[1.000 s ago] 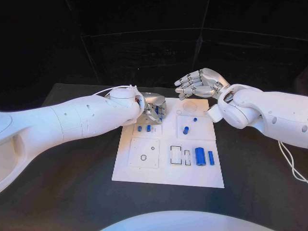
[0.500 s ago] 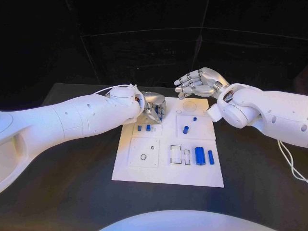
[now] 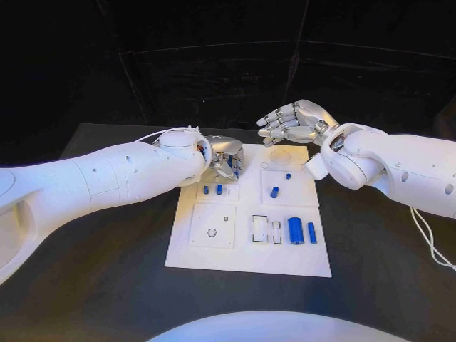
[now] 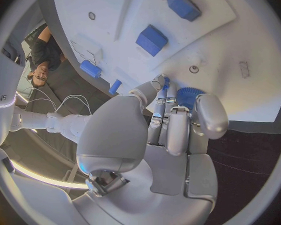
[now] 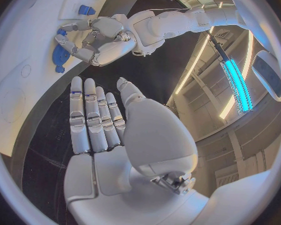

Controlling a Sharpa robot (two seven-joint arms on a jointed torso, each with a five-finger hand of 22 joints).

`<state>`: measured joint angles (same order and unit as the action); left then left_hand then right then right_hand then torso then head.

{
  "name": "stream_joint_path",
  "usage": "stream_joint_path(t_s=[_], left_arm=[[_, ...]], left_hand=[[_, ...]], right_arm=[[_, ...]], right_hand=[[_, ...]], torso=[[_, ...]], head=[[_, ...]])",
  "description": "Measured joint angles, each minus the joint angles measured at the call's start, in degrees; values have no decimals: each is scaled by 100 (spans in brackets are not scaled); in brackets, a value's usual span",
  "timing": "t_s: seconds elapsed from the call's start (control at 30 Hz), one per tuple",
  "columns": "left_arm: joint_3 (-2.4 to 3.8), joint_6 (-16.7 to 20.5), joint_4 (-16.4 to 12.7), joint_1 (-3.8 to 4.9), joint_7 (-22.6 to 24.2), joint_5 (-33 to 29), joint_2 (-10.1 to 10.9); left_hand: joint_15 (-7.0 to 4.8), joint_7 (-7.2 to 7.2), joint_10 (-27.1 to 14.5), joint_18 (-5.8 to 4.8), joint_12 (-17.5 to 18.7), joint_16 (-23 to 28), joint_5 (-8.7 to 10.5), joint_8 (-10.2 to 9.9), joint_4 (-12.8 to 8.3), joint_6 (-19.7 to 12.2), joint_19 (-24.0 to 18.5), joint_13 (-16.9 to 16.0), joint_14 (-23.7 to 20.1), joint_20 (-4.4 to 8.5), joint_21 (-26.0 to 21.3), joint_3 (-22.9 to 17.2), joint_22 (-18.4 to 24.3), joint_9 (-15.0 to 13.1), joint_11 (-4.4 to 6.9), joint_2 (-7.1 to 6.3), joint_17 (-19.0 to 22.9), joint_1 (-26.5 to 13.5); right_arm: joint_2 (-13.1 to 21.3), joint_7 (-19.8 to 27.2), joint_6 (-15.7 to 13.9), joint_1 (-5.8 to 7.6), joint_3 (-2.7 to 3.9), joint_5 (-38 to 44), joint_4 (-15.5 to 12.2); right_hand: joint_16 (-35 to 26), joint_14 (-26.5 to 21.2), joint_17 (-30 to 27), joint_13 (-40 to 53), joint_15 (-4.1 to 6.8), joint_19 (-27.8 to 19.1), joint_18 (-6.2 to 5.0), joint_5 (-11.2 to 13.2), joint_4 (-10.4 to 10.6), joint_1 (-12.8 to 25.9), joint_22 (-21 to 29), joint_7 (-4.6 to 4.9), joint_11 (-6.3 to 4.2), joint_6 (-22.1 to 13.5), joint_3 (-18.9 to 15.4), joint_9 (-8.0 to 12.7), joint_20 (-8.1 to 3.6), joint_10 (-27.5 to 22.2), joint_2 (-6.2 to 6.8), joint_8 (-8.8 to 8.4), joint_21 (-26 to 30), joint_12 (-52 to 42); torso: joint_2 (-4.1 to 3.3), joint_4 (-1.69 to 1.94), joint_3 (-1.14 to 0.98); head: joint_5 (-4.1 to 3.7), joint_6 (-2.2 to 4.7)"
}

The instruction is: Assemble the parts on the task board

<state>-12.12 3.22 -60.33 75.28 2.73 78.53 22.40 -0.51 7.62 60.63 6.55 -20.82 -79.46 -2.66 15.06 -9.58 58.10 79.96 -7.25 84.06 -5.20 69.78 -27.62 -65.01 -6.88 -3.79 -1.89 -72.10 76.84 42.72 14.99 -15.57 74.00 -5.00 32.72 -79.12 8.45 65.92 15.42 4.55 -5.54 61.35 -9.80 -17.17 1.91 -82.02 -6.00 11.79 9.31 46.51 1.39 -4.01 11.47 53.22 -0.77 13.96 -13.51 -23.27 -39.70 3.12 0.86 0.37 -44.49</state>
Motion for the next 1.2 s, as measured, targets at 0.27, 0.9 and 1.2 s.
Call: stream_joint_path(t_s=[0.27, 0.9, 1.2], left_arm=[[39, 280, -270, -7, 101, -48, 225], [329, 524, -999, 26, 197, -304, 1194], [332, 392, -919, 23, 187, -364, 1296]], left_hand=[[0, 16, 23, 1, 84, -14, 0, -53, 2, 16, 0, 21, 0, 0, 23, -31, -22, 8, -23, 0, 0, 0], [0, 37, 91, -79, 154, -14, 1, -108, -15, 36, 0, 50, 0, 0, 44, -47, -54, 16, -29, -55, 2, -54], [0, 16, 90, -78, 154, -14, 1, -108, -15, 57, -1, 62, 0, -1, 44, -46, -54, 21, -29, -55, 15, -55]], right_arm=[[11, 2, -1, 0, 0, 0, 6], [67, 7, 0, 0, 0, 0, 11], [64, 9, 0, -1, 0, 0, 16]], right_hand=[[0, 0, 0, 0, 0, 0, 0, 0, 0, 0, 0, 0, 0, 0, 0, 0, 0, 0, 0, 0, 0, 0], [0, 0, 0, 1, 0, 0, 0, 0, 0, 0, -1, 0, 0, 0, 0, 0, 0, 0, 0, 0, 0, 0], [0, 0, 1, 1, 0, 0, 0, 0, 0, 0, -1, 0, 0, 0, 0, 0, 0, 0, 0, 0, 0, 0]], torso=[[5, 9, 0], [8, 33, 0], [8, 33, 0]], head=[[-2, 12], [23, 54], [47, 54]])
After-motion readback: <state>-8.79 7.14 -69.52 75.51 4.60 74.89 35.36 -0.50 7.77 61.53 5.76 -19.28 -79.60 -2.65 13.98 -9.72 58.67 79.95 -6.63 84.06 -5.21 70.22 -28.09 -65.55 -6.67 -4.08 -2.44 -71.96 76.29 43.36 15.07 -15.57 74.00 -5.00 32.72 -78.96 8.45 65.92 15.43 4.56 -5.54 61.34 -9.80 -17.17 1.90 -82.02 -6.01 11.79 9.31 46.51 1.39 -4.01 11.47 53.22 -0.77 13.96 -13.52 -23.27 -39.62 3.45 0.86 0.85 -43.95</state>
